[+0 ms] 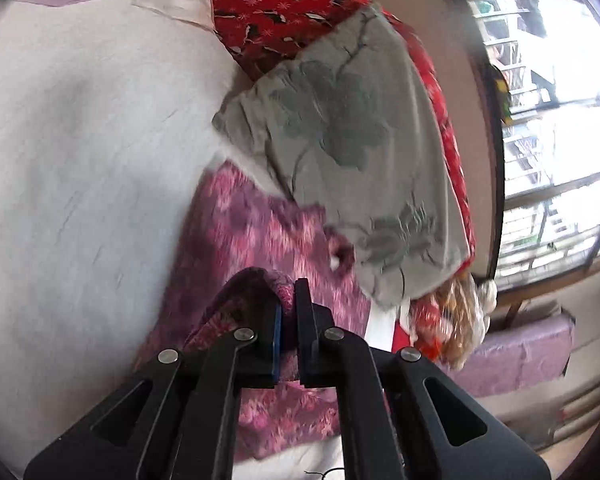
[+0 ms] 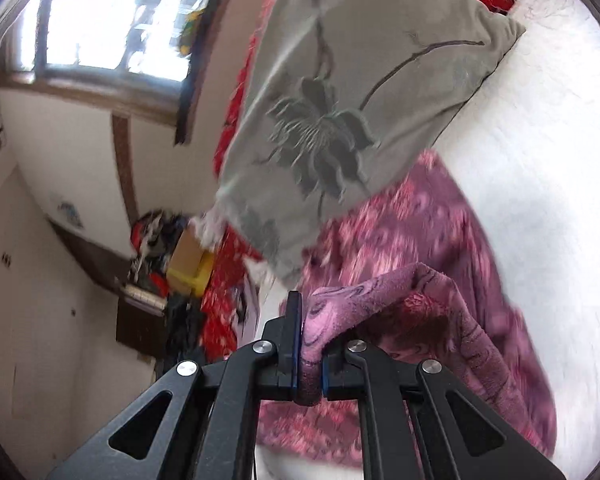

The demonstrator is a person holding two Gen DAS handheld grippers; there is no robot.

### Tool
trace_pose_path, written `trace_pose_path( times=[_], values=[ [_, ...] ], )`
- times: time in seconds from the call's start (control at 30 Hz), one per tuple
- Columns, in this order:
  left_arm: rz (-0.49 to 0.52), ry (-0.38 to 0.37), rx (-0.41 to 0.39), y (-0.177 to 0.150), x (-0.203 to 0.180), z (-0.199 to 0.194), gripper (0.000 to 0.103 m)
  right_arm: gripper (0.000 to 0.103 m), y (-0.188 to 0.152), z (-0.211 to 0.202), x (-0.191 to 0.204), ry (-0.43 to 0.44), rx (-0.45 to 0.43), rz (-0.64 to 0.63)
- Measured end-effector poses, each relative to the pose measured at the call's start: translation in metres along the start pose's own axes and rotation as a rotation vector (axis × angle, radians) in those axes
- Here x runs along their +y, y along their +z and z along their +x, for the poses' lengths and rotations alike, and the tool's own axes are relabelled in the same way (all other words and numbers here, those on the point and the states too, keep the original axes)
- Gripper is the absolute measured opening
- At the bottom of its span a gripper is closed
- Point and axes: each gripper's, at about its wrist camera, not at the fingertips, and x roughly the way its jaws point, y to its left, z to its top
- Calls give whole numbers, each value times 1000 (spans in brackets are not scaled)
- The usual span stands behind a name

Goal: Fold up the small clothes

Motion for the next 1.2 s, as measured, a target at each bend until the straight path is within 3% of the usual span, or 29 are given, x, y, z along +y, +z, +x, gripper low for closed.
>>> trace_pose_path(
  times=[0.27, 0.3, 0.47, 0.53, 0.6, 0.63, 0.77, 0.97, 1.13, 1.17, 1.2],
  values=[
    [-73, 84, 32, 54, 17, 59, 4, 8, 57, 64, -44, -82, -38, 157],
    [-96, 95, 41, 59, 22, 66, 4, 12, 61, 68, -48, -92, -46, 174],
    [-221, 26, 88, 68, 40, 72, 6, 16, 77, 74, -67, -146, -82, 285],
    [-208, -3, 68, 68, 36, 61, 13, 25, 81, 62, -64, -129, -125, 272],
    [-178, -10, 26, 68, 30, 46, 34, 32, 83, 47, -56, -139, -163, 223],
    [-168, -14, 4, 67, 27, 37, 39, 36, 83, 41, -53, -162, -162, 195],
    [-84, 1, -3, 52, 15, 24, 45, 40, 76, 37, -39, -333, -84, 32],
    [3, 112, 24, 14, 6, 55, 47, 46, 64, 76, -30, -558, 24, -170],
    [138, 352, -141, -13, -13, 77, 47, 44, 67, 104, -28, -593, 3, -215],
    [162, 384, -158, -15, -16, 80, 47, 39, 67, 108, -25, -594, 7, -239],
    [192, 422, -175, -16, -21, 84, 47, 14, 69, 111, -20, -597, 16, -264]
  ],
)
